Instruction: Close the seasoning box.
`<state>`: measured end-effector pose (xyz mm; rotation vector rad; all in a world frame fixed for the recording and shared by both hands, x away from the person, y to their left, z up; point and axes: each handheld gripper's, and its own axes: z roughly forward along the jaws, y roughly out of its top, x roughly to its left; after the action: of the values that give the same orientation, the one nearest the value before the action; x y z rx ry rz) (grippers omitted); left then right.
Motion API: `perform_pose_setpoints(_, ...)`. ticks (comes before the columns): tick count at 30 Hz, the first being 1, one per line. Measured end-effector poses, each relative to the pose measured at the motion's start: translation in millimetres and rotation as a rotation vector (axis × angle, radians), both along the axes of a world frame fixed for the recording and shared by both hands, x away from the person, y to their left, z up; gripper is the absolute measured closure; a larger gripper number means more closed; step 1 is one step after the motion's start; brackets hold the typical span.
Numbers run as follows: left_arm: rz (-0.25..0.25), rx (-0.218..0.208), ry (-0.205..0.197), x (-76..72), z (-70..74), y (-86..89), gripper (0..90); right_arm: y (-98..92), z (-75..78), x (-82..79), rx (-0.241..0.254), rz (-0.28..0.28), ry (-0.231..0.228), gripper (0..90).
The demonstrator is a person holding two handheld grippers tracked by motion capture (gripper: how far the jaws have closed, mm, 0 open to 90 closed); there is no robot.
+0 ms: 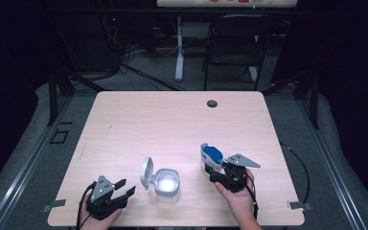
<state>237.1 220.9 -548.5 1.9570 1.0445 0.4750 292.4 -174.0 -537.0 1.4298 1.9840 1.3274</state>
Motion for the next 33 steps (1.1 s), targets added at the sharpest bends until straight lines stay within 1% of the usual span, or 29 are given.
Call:
perform_pose_setpoints(8, -0.001, 0.000, -0.003, -0.1, 0.6, 0.1, 53.7, -2.7, 2.1, -4.2, 0.011, 0.000, -0.005, 44.4)
perform_pose_setpoints(12, 0.001, -0.001, -0.004, -0.4, 1.6, 0.8, 53.7, -3.7, 3.2, -6.8, 0.008, 0.004, -0.008, 44.4)
perform_pose_setpoints(16, 0.006, -0.004, -0.008, -0.7, 2.2, 1.2, 53.8, -4.5, 2.2, -10.0, 0.018, 0.006, -0.013, 44.4)
perform_pose_setpoints(22, 0.008, -0.007, -0.004, -0.3, 2.5, 1.4, 53.8, -7.5, 0.8, -14.1, 0.017, 0.006, -0.011, 44.4)
perform_pose_setpoints(28, 0.007, -0.011, -0.007, 0.1, 3.0, 1.2, 53.9, -8.1, 3.3, -17.1, 0.016, 0.011, -0.020, 44.4)
perform_pose_setpoints(32, 0.008, -0.008, -0.001, -0.2, 5.1, 2.1, 53.9, -8.1, 5.2, -20.5, 0.011, 0.018, -0.020, 44.3)
perform_pose_setpoints(33, 0.008, -0.013, -0.006, -0.2, 5.1, 2.0, 53.9, -8.0, 5.4, -21.3, 0.018, 0.019, -0.022, 44.2)
